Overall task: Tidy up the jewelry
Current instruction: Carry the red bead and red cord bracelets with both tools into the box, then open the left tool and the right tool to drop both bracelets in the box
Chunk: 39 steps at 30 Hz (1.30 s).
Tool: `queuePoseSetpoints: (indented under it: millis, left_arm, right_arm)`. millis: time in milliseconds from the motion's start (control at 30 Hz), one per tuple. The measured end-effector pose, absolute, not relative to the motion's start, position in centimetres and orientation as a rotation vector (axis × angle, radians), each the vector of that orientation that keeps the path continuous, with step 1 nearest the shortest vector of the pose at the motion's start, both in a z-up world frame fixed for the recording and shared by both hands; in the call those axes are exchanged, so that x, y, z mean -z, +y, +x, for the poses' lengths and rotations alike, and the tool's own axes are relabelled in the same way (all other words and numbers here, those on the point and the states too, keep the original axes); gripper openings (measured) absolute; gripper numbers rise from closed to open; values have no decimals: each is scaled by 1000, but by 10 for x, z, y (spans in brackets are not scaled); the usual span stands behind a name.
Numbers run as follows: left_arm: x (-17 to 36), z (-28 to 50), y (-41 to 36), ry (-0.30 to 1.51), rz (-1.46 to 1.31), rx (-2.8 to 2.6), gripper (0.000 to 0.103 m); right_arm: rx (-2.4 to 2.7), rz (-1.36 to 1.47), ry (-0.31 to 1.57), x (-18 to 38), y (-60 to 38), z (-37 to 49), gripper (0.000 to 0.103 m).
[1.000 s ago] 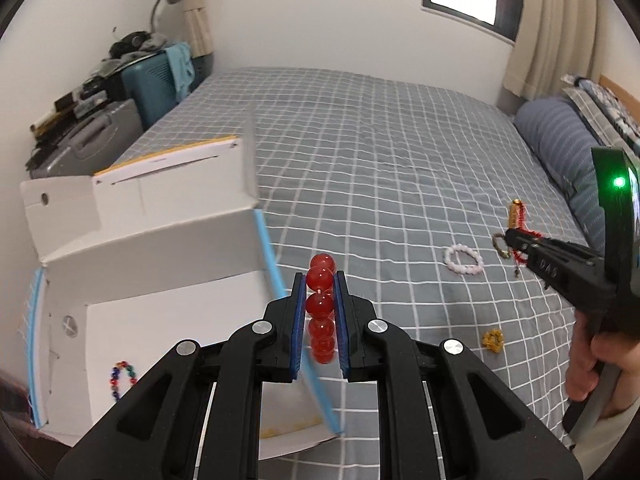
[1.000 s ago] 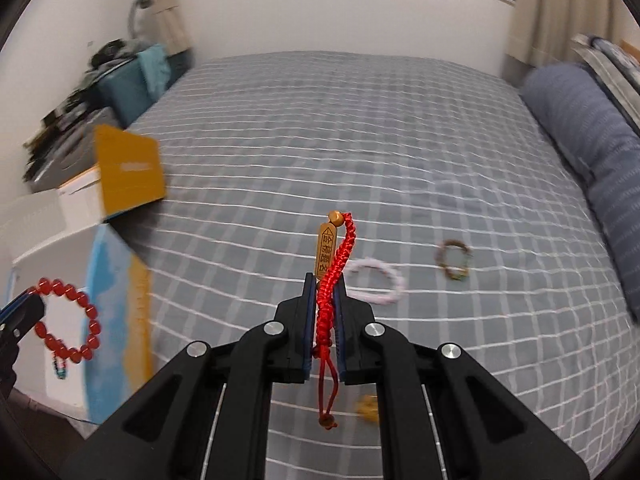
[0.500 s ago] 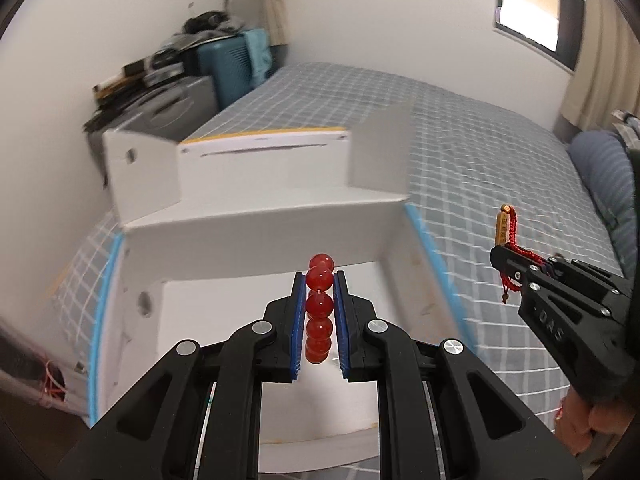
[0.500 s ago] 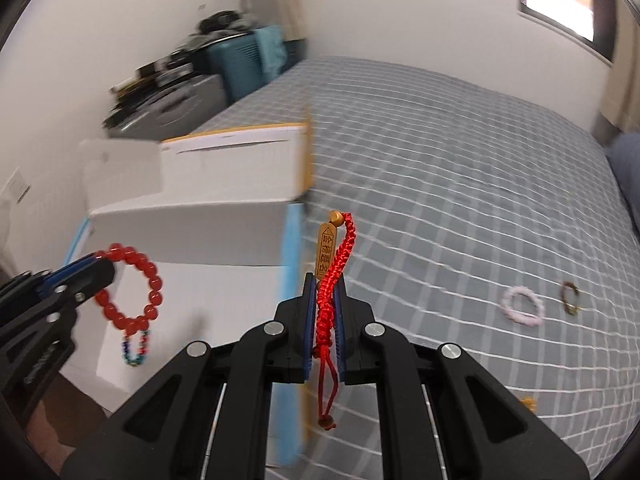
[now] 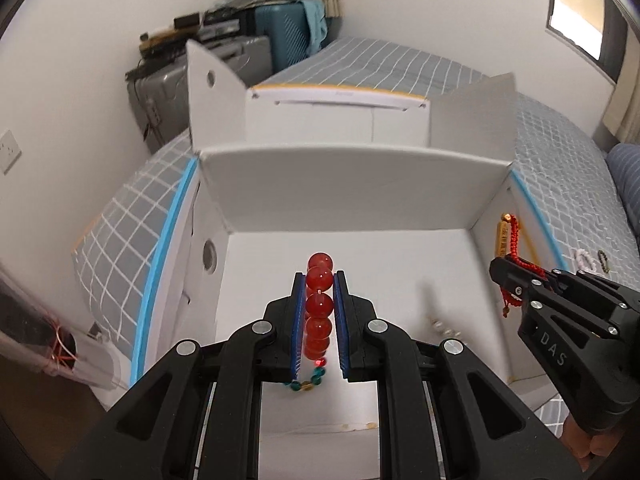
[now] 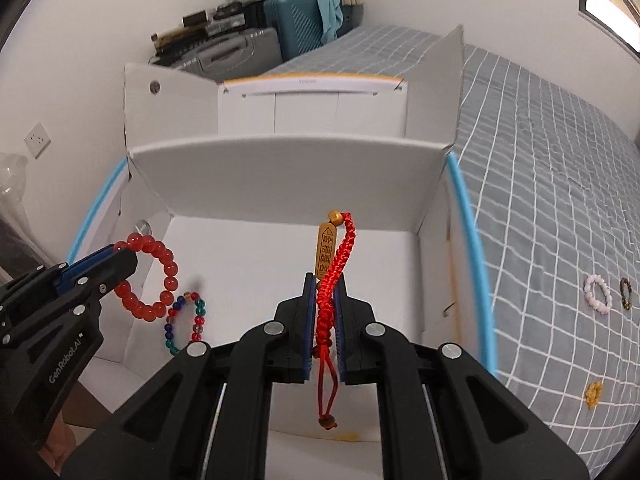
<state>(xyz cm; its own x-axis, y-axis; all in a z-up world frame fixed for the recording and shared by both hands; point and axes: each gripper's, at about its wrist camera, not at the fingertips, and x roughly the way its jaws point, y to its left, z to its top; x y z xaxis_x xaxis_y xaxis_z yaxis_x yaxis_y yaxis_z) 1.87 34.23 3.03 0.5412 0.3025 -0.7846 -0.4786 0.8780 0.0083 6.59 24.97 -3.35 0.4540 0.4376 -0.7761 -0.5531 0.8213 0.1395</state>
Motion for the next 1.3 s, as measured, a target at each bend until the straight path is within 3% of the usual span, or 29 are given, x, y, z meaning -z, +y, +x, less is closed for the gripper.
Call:
queuePoseSetpoints:
  millis: [633,700,767,833,1133,1267,1300]
  left_arm:
    - [1,16,360,921,-267,-521,14]
    - [-4,14,358,908,-269,-528,15]
    - [-6,12,358,903,-264,-533,15]
    - [-10,9,356,895,-265,-528,17]
    - [-25,5,348,862,-269,-527,45]
    - [-33,4,343,838,-265,-532,63]
    - [-35,5,342,834,-259,-532,63]
  right_arm:
    - [-543,-219,968,59,270,67,11]
    - [-547,-229,953,57,270,64,19]
    - [-557,-232,916,51,268,59,37]
    - [-553,-239,875,45,263,54,44]
    - [-520,-254,722,21,245,41,87]
    - [-498,-256,658,10,234,37,94]
    - [-493,-250,645,6,231,36,94]
